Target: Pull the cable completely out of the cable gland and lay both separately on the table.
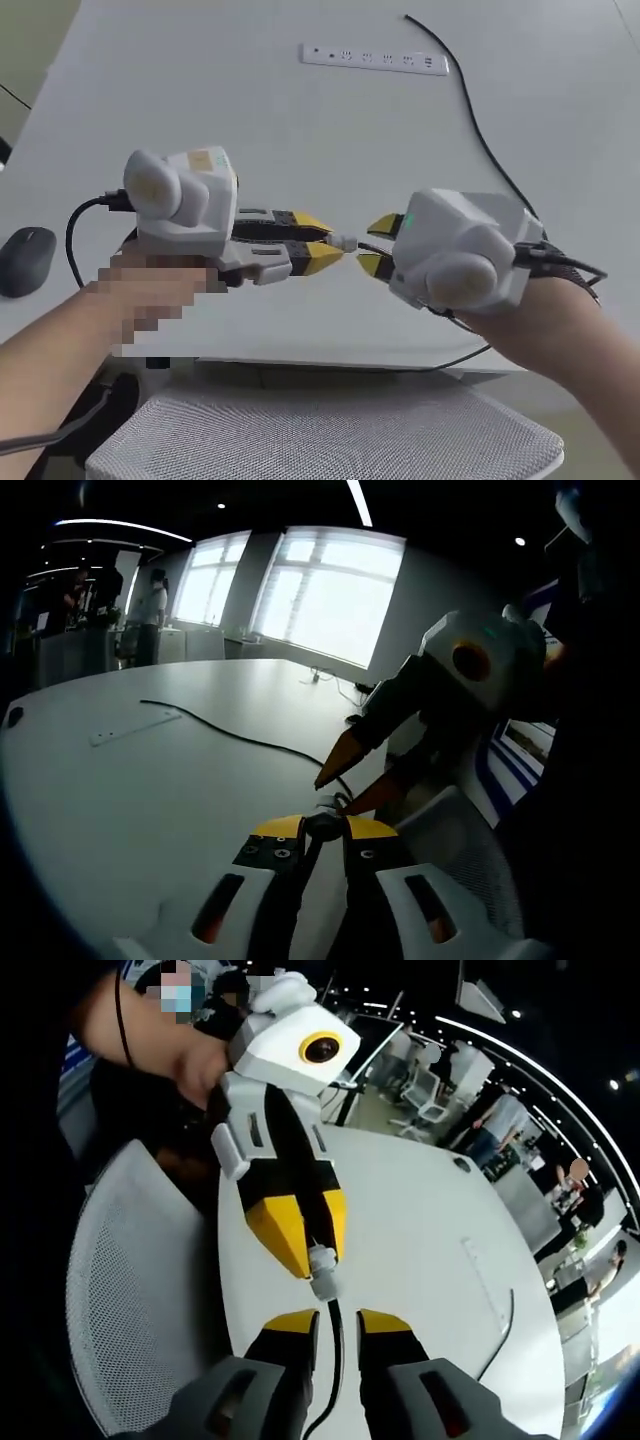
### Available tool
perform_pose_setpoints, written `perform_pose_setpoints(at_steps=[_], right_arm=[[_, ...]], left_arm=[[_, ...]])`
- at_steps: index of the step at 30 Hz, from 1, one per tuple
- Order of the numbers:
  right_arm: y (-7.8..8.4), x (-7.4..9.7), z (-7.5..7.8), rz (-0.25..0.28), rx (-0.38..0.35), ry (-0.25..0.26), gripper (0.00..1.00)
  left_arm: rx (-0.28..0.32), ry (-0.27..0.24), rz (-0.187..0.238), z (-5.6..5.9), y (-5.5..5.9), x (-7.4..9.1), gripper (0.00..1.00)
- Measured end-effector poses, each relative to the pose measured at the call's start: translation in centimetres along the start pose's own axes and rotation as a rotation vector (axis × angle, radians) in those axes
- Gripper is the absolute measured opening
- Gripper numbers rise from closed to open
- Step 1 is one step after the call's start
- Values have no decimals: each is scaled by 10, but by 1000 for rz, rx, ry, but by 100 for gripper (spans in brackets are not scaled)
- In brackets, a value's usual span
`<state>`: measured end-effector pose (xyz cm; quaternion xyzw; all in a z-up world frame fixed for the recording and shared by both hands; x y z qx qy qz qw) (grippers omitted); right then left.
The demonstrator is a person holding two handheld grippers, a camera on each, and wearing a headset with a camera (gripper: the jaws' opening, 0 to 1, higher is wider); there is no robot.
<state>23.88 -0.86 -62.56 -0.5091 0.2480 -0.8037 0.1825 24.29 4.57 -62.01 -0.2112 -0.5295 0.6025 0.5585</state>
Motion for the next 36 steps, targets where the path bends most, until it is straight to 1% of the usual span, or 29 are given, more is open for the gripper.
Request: perform_pose_setpoints(at_steps=[2,4,5,8,10,11,12,15,18,20,21,23,25,27,29,31,33,35,36], right_arm=[[0,-1,-2,-1,20,7,7],[-1,-1,-2,0,21,7,5],[-1,-1,-2,0,15,4,4],[0,-2,0,6,-1,20,1],[1,-3,0,11,-20,21,0],[1,-2,1,17,-27,32,0],[0,-1,4,27,-32,56,0],[0,3,8,50,-71,84,0],[6,3,11,39,-97,101,0],[13,4,13,30,-125,111,0],[16,5,14,35,-146,112,0],[18,6,16,50,-198,121,0],[24,7,17,44,-252,118,0],[30,6,20,56,-309,130,0],[37,6,21,45,-349,126,0],[41,6,23,46,-361,133,0],[47,4,22,29,-387,127,0],[55,3,24,13,-426,135,0],[61,2,25,4,-467,137,0]], left_arm=[[0,0,-2,1,1,0,15],[1,1,-2,1,1,-1,15],[-1,1,-3,1,1,-1,15],[-2,3,-5,2,1,-2,15],[-8,0,-9,2,1,-2,15],[-11,0,-4,2,0,-2,15],[-10,0,2,2,-1,-2,15],[-16,-1,18,1,-6,-1,15],[-26,-2,21,0,-7,-2,15],[-31,-4,18,-1,-7,-2,15],[-33,-3,19,0,-8,-3,15],[-43,0,19,1,-9,-3,15],[-49,0,15,2,-10,-3,15],[-54,-2,16,1,-10,-3,15],[-57,-1,13,2,-9,-3,15],[-57,-1,11,2,-9,-3,15],[-59,-1,7,2,-8,-4,15],[-58,-1,7,2,-7,-4,15],[-57,-1,6,2,-7,-4,15]])
Point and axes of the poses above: the centre of the closed fingertips' face, and the gripper's own axes: x roughly backward along the fingers, z roughly to its right, y roughly out of its underside, the point moved 3 cm from there along x, roughly backward along the fingers, and after that the axes turned 3 degrees about x, right-handed, at the moved point
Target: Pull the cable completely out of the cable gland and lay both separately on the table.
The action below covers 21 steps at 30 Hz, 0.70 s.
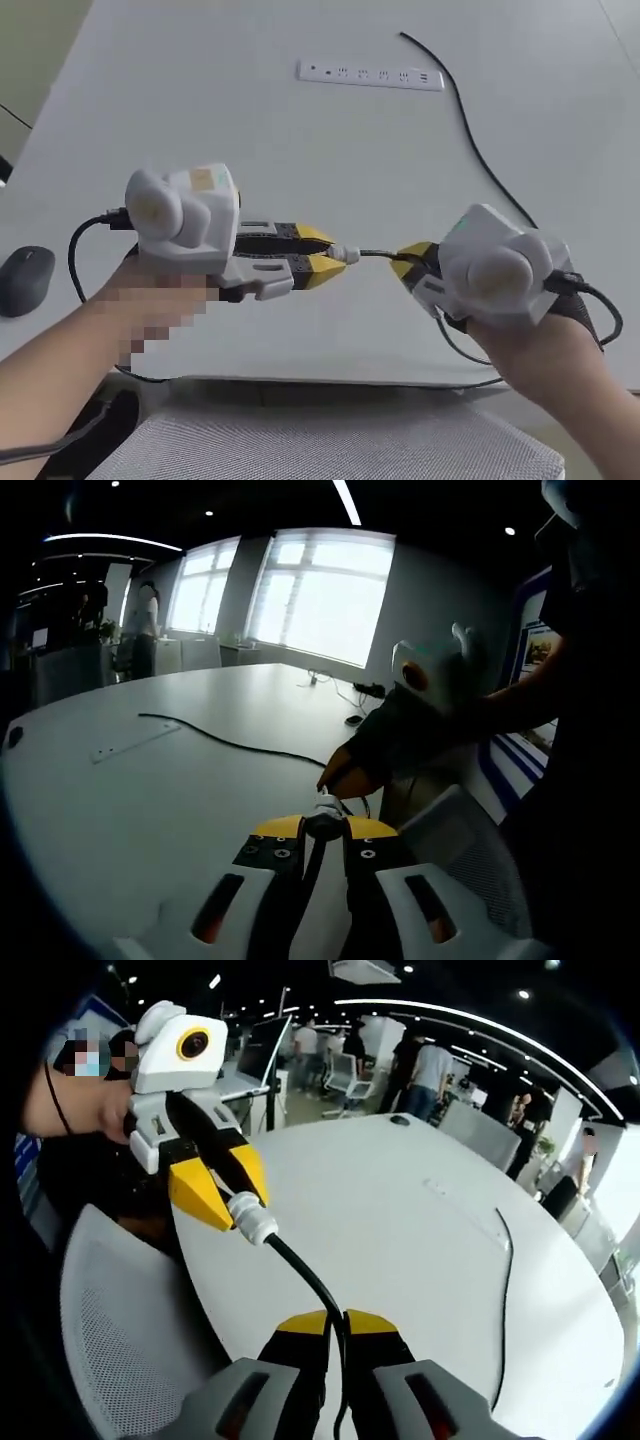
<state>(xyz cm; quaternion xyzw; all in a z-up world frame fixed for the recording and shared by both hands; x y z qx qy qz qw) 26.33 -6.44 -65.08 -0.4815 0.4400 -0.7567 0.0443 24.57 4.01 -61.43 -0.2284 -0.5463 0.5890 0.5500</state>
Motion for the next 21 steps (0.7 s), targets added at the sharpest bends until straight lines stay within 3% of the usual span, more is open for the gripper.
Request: perform_pose_setpoints(at_steps=[8,12,16,21], right_arm=[[30,-5,22,-56,-178,31,0],[45,-8,29,-92,-328,42,0],[62,-9,33,-150,-408,65,0],[66,-12,33,-155,-454,50,0]], left_arm=[[-2,-2,0,1,0,0,15],[-1,-1,3,2,-1,-2,15],[1,-1,6,2,-1,-2,15],[-2,0,-1,3,0,-4,15]])
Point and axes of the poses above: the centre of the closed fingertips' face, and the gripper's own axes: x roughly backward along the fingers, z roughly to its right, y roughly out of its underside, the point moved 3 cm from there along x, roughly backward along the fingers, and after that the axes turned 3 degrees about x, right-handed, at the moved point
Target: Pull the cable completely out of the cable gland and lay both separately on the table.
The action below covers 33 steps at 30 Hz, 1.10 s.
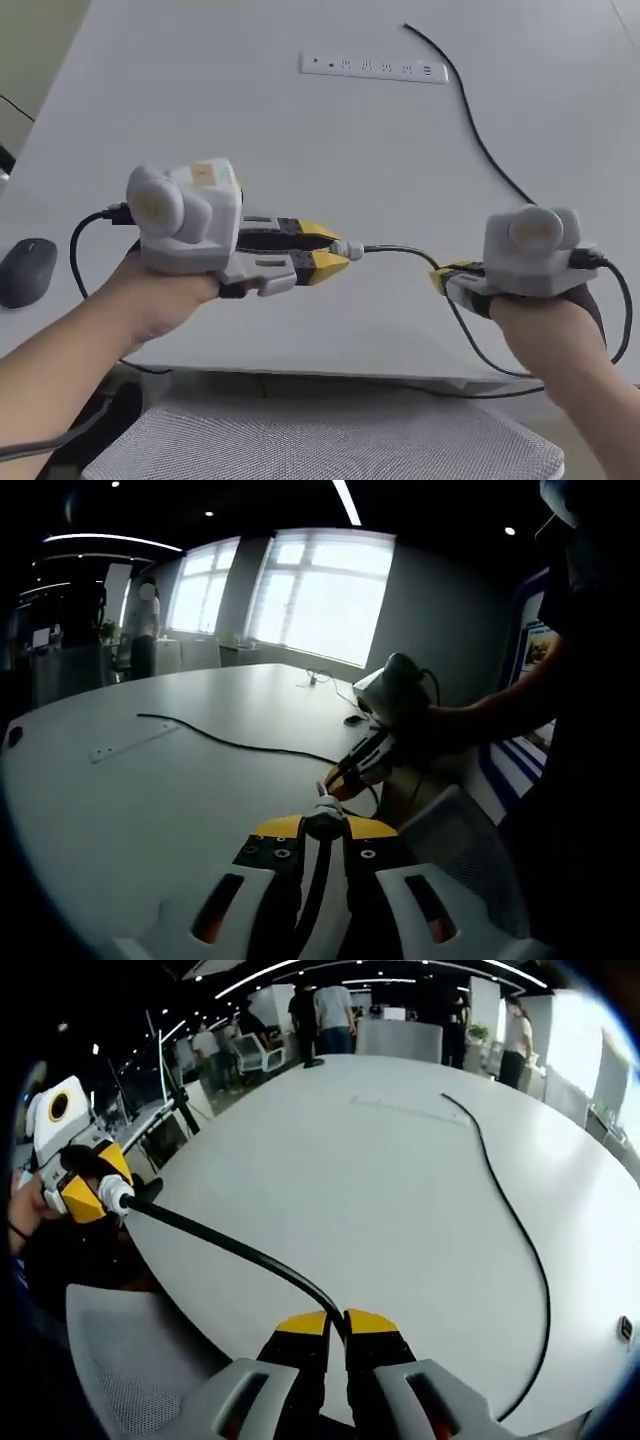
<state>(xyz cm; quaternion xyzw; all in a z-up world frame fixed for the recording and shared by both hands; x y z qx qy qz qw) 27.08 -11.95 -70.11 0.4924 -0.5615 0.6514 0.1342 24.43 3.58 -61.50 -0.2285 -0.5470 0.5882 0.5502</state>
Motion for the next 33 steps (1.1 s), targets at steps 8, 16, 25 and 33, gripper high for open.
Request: perform_pose_setpoints(at_steps=[8,16,25,33], right_arm=[[-4,2,-1,8,143,14,1],[-10,10,-13,55,263,-7,6],[-36,32,-35,94,446,-40,19],[-64,40,-81,156,727,-69,19]], left_arm=[[7,-4,7,-3,-1,1,15],[17,-22,17,-10,-3,5,15],[25,-24,11,-10,-1,3,15],[28,-29,8,-10,0,5,15]])
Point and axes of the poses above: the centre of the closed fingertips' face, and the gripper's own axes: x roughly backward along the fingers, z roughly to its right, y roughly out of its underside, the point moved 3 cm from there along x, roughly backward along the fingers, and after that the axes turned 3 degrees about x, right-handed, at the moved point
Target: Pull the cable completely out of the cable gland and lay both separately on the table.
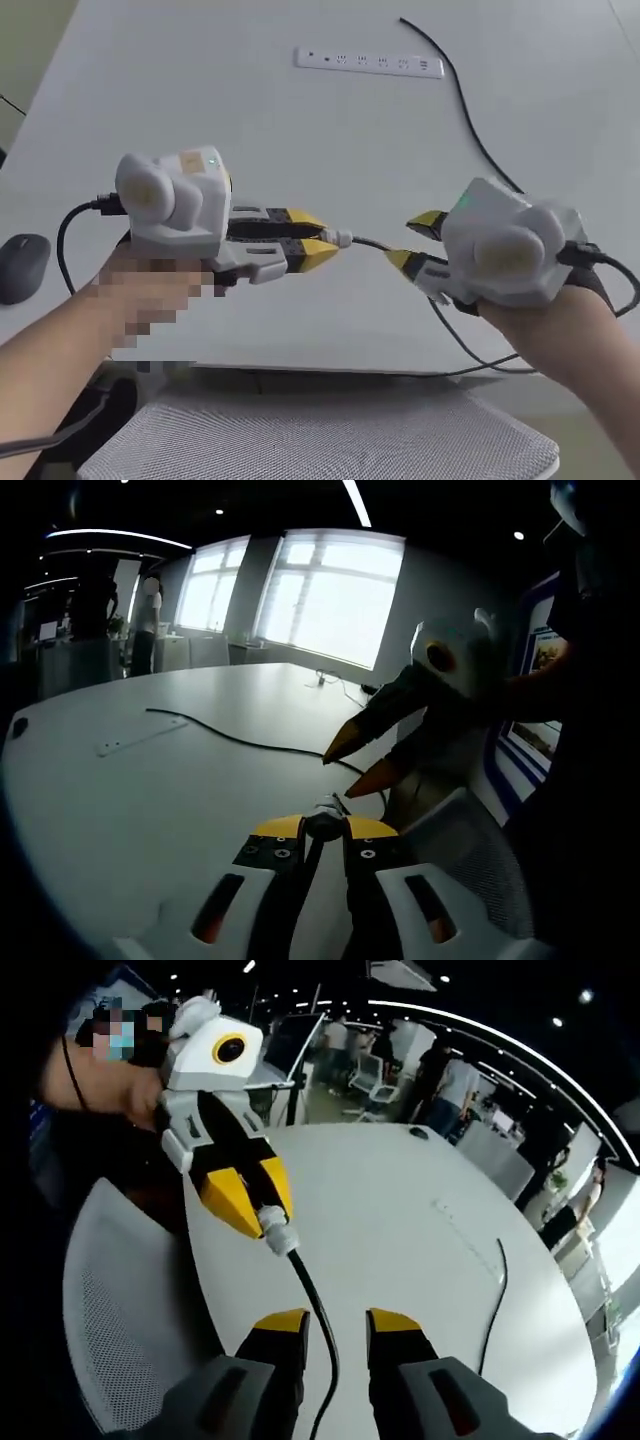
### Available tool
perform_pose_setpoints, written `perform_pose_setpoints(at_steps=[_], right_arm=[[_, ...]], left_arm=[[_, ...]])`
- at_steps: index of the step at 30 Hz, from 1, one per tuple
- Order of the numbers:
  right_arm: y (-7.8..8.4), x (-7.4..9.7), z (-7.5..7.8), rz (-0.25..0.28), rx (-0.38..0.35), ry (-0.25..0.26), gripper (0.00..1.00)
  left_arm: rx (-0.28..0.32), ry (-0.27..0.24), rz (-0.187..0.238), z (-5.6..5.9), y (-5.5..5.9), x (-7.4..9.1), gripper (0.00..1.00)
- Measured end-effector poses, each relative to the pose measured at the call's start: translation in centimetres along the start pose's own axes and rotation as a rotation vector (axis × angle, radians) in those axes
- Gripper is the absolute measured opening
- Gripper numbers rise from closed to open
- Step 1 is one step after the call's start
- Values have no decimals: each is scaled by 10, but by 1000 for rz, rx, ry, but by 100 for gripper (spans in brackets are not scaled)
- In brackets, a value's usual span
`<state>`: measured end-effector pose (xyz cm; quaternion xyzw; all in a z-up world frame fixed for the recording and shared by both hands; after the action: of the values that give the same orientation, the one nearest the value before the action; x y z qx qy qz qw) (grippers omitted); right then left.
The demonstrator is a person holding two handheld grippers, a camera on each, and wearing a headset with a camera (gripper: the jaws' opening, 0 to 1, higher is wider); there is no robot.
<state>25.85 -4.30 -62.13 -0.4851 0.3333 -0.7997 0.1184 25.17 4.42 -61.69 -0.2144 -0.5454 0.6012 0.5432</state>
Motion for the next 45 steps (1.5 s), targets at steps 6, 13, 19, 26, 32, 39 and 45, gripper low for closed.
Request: perform_pose_setpoints(at_steps=[6,13,19,26,32,39,45], right_arm=[[-12,-13,-16,1,155,-13,11],[-25,-17,-23,21,204,-34,7],[-24,-21,-25,9,211,-45,1],[-24,-21,-24,27,205,-37,0],[-22,-19,-19,34,160,-28,0],[-14,-17,-8,29,-6,-23,0],[5,-20,0,-8,-67,-10,0]], left_arm=[[-2,0,-5,1,1,1,15],[-2,1,-4,1,1,2,15],[-11,1,-8,1,1,1,15],[-12,-3,-5,1,1,1,15],[-16,-2,1,1,-1,1,15],[-13,-7,17,-1,-4,5,15],[-32,-11,11,-2,-4,5,15]])
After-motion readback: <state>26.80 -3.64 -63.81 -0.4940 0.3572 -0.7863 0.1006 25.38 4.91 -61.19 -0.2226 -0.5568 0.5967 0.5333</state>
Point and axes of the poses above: the centre of the closed fingertips' face, and the gripper's own axes: x roughly backward along the fingers, z roughly to its right, y roughly out of its underside, the point moved 3 cm from there along x, roughly backward along the fingers, and after that the axes turned 3 degrees about x, right-handed, at the moved point
